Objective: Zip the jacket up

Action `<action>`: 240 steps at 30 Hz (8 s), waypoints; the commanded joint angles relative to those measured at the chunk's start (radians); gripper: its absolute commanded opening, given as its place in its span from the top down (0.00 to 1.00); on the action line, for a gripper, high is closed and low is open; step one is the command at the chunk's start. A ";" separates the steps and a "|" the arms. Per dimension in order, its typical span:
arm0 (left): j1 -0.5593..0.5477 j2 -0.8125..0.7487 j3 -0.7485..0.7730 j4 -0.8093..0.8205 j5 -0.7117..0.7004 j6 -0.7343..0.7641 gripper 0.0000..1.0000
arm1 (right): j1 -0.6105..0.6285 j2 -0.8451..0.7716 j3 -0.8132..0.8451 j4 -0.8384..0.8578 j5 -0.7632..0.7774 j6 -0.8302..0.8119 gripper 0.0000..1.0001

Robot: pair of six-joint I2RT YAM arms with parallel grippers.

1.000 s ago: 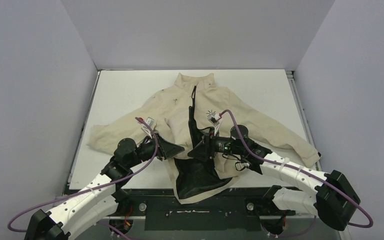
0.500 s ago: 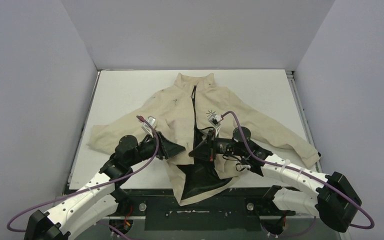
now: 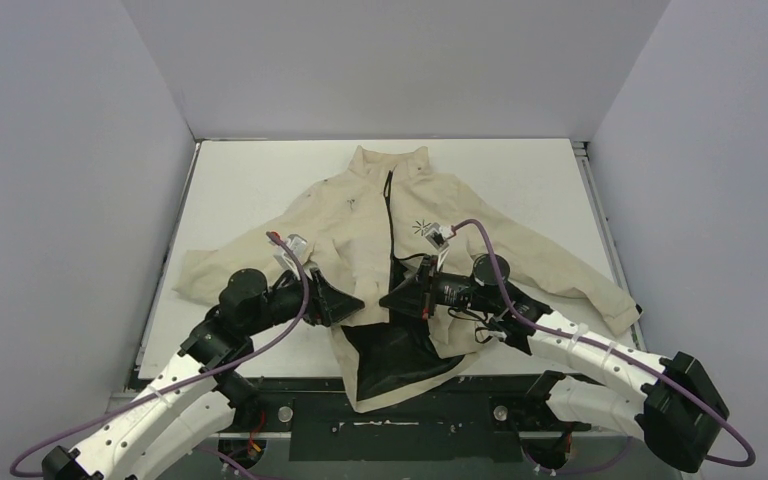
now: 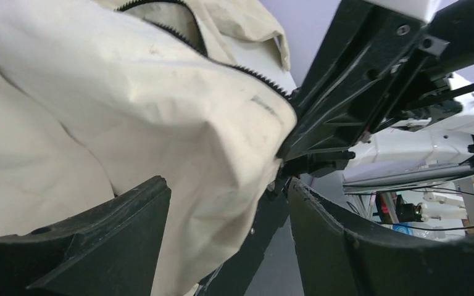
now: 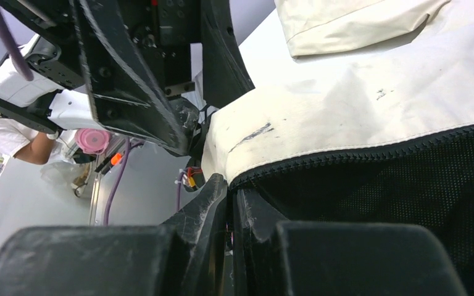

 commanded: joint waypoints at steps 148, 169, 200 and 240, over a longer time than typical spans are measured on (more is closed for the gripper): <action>-0.175 0.102 -0.121 0.211 -0.282 -0.067 1.00 | 0.343 0.113 0.135 -0.990 1.071 0.309 0.48; -0.167 0.097 -0.140 0.267 -0.255 -0.072 1.00 | 0.342 -0.037 0.117 -0.913 1.070 0.149 1.00; -0.163 0.082 -0.191 0.865 0.044 -0.040 1.00 | 0.333 -0.418 0.102 -0.452 0.493 -0.276 1.00; -0.164 -0.038 -0.263 0.956 0.051 -0.001 1.00 | -0.008 -0.335 0.083 -0.263 -0.127 -0.158 1.00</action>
